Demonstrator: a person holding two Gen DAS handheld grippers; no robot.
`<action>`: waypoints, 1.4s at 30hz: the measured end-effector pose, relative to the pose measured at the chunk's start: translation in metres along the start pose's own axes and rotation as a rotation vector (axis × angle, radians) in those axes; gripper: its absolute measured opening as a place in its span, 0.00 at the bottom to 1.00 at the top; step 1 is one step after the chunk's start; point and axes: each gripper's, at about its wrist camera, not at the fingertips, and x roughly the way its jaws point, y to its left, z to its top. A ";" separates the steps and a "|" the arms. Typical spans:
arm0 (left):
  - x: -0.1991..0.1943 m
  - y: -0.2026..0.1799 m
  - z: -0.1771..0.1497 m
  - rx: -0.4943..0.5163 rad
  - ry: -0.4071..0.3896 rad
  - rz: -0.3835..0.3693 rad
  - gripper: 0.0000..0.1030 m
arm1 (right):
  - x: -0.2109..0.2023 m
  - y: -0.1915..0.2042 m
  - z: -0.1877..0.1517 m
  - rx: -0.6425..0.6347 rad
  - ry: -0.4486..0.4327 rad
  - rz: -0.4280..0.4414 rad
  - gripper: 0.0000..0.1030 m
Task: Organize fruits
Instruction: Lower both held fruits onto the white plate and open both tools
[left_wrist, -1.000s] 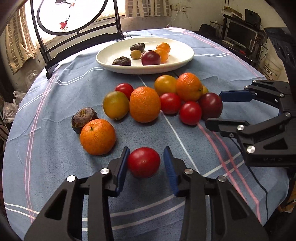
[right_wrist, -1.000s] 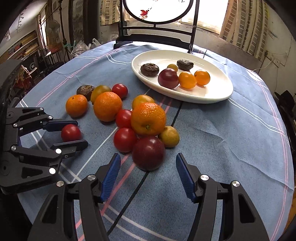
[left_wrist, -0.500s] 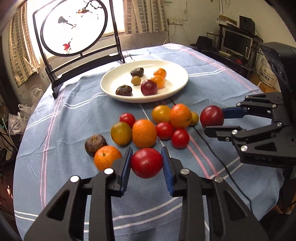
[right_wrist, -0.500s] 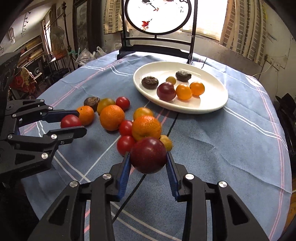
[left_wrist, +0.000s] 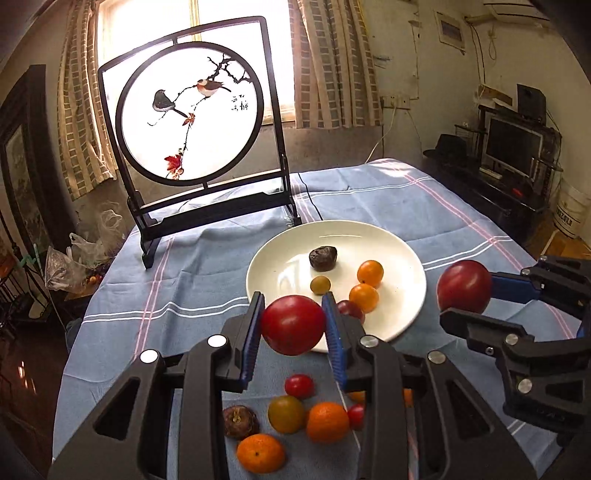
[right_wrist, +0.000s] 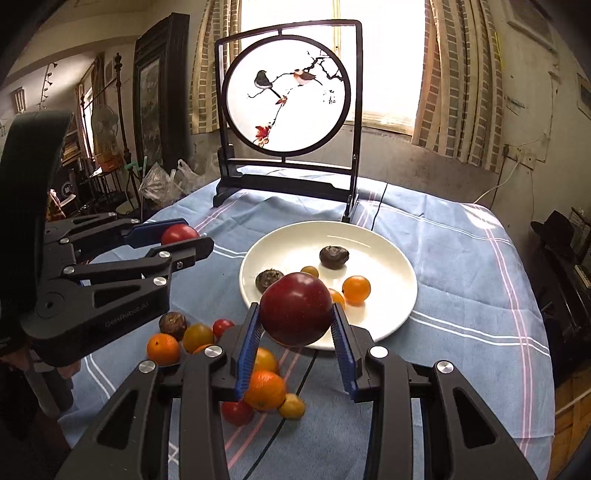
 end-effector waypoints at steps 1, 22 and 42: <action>0.005 -0.001 0.003 -0.001 0.005 0.004 0.31 | 0.004 -0.002 0.003 0.007 -0.001 0.003 0.37; 0.102 0.008 0.017 0.040 0.122 0.048 0.31 | 0.080 -0.040 0.011 0.060 0.089 -0.024 0.37; 0.164 -0.002 0.027 0.076 0.204 0.035 0.37 | 0.166 -0.069 0.045 0.130 0.176 -0.042 0.39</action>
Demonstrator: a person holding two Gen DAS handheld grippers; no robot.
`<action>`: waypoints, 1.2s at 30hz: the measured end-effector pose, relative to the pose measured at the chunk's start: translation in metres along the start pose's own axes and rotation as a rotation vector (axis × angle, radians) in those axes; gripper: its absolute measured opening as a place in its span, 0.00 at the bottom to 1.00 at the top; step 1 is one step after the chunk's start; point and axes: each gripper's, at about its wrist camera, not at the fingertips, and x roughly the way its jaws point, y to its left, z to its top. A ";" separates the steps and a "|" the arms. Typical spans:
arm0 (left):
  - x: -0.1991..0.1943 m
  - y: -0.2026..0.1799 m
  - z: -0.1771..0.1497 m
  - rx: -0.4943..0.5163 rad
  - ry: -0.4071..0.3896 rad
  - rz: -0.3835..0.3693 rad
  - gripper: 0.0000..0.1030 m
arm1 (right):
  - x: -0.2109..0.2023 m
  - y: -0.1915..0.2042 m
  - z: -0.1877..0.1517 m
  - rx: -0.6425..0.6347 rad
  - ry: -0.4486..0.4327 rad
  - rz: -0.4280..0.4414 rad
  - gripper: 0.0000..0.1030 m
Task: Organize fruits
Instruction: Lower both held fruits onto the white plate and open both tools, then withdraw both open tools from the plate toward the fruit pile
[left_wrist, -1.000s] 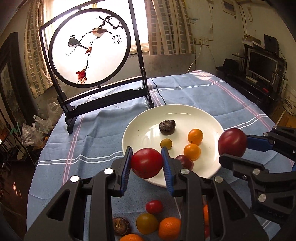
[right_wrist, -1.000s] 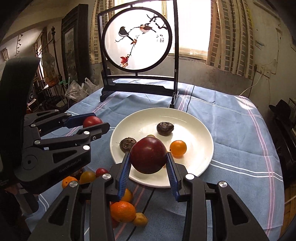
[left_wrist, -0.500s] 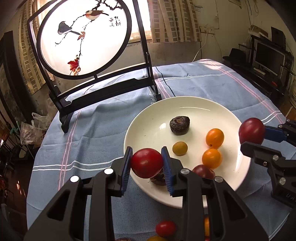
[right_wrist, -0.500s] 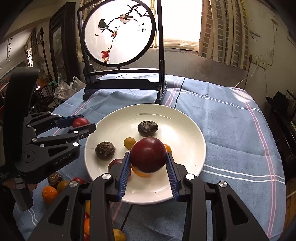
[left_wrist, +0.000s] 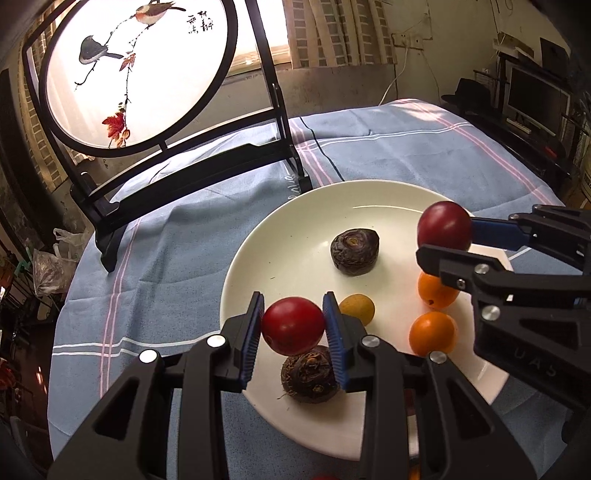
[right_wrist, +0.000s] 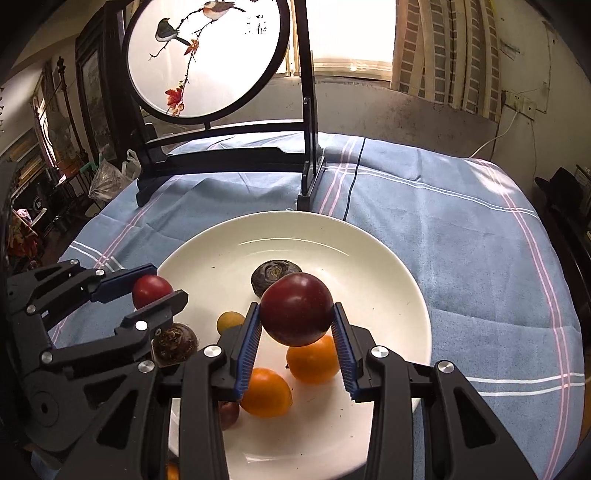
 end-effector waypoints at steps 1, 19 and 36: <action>0.000 0.001 -0.001 -0.005 -0.003 0.002 0.48 | 0.003 -0.001 0.001 0.008 0.011 0.004 0.39; -0.080 0.002 -0.036 -0.013 -0.117 -0.011 0.65 | -0.110 0.034 -0.052 -0.086 -0.120 0.041 0.56; -0.162 0.036 -0.126 -0.030 -0.151 0.007 0.73 | -0.142 0.088 -0.168 -0.170 -0.007 0.091 0.58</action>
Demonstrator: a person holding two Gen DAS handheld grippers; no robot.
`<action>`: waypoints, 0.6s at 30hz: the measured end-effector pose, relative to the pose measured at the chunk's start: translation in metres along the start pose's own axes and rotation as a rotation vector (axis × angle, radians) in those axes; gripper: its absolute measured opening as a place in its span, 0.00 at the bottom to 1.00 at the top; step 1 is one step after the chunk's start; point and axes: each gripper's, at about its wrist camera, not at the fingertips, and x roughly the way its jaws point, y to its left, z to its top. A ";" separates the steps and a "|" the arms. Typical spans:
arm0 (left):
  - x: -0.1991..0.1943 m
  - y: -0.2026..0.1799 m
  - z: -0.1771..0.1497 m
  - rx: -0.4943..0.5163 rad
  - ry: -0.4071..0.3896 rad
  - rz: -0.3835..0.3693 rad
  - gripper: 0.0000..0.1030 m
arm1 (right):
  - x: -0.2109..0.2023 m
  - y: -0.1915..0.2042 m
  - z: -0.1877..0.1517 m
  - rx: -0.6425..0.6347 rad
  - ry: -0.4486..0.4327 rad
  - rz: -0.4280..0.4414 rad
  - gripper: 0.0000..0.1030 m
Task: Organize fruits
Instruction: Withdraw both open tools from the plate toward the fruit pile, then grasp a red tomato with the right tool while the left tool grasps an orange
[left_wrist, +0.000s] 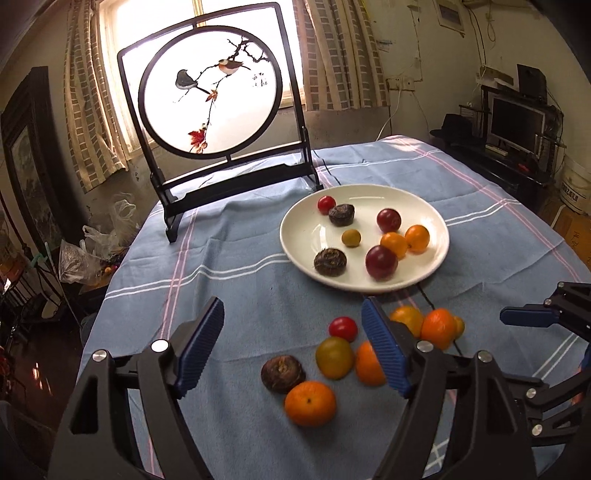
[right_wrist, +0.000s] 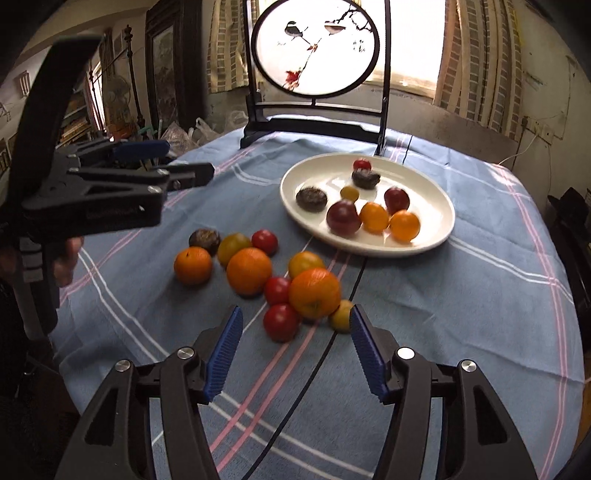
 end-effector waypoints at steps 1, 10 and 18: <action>-0.001 0.002 -0.008 0.001 0.012 -0.005 0.73 | 0.007 0.003 -0.005 -0.002 0.021 0.001 0.58; 0.009 0.018 -0.065 0.015 0.123 -0.055 0.73 | 0.055 0.004 -0.010 0.066 0.140 0.033 0.54; 0.037 -0.006 -0.072 0.049 0.189 -0.107 0.73 | 0.061 0.000 -0.007 0.062 0.139 0.055 0.27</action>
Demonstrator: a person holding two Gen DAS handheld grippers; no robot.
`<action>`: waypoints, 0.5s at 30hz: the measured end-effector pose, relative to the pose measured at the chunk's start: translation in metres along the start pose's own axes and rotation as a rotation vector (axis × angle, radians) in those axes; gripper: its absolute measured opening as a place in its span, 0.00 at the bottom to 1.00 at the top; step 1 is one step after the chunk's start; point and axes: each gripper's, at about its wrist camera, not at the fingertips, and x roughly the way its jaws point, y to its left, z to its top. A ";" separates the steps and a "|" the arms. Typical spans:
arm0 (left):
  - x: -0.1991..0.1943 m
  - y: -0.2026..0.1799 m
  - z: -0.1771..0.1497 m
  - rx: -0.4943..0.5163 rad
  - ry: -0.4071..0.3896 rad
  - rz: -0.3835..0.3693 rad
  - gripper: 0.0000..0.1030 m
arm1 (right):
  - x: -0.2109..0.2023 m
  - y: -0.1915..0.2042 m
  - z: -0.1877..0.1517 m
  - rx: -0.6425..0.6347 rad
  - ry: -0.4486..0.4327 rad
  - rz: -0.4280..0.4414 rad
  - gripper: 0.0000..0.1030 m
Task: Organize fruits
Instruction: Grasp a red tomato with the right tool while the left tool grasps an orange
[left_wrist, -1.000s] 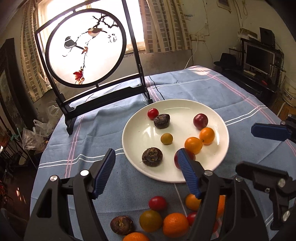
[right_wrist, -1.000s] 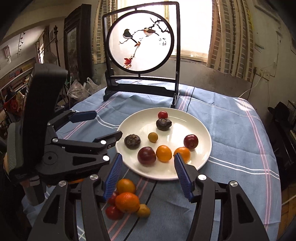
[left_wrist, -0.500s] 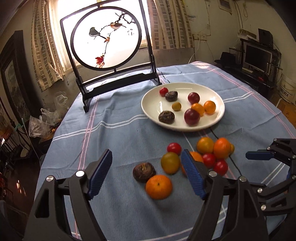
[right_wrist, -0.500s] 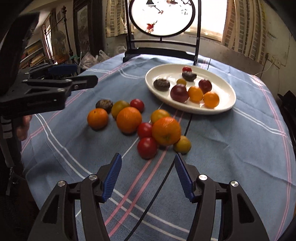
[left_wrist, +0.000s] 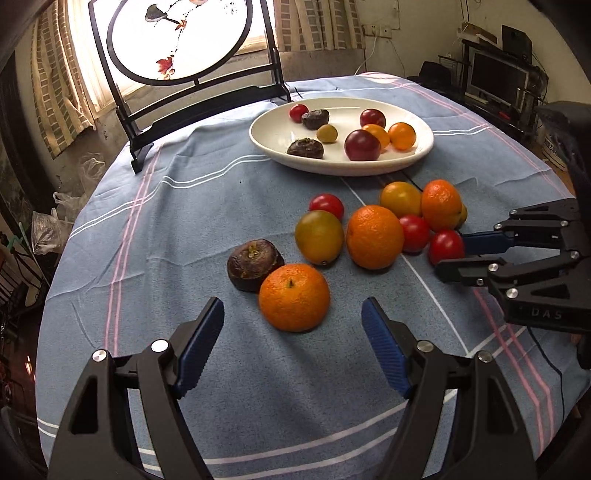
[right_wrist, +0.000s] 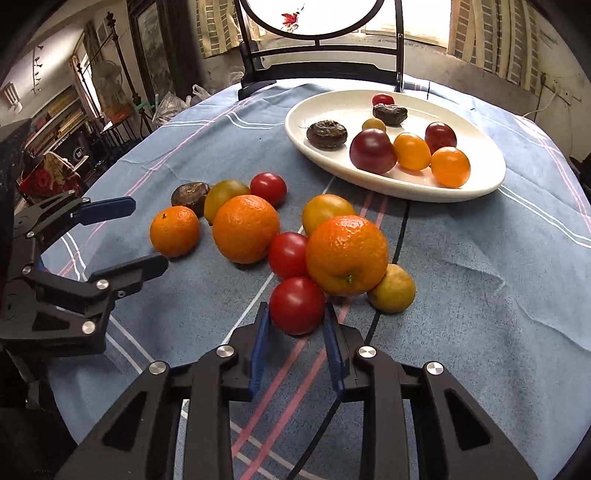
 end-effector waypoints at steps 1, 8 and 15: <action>0.004 0.000 0.002 -0.012 0.008 -0.004 0.71 | -0.002 0.000 -0.001 -0.004 -0.008 -0.003 0.27; 0.015 -0.001 0.008 -0.055 0.045 0.000 0.41 | -0.014 -0.003 -0.006 -0.003 -0.025 0.012 0.27; -0.020 -0.007 0.016 -0.030 -0.038 -0.016 0.41 | -0.036 -0.007 -0.006 -0.001 -0.071 0.021 0.27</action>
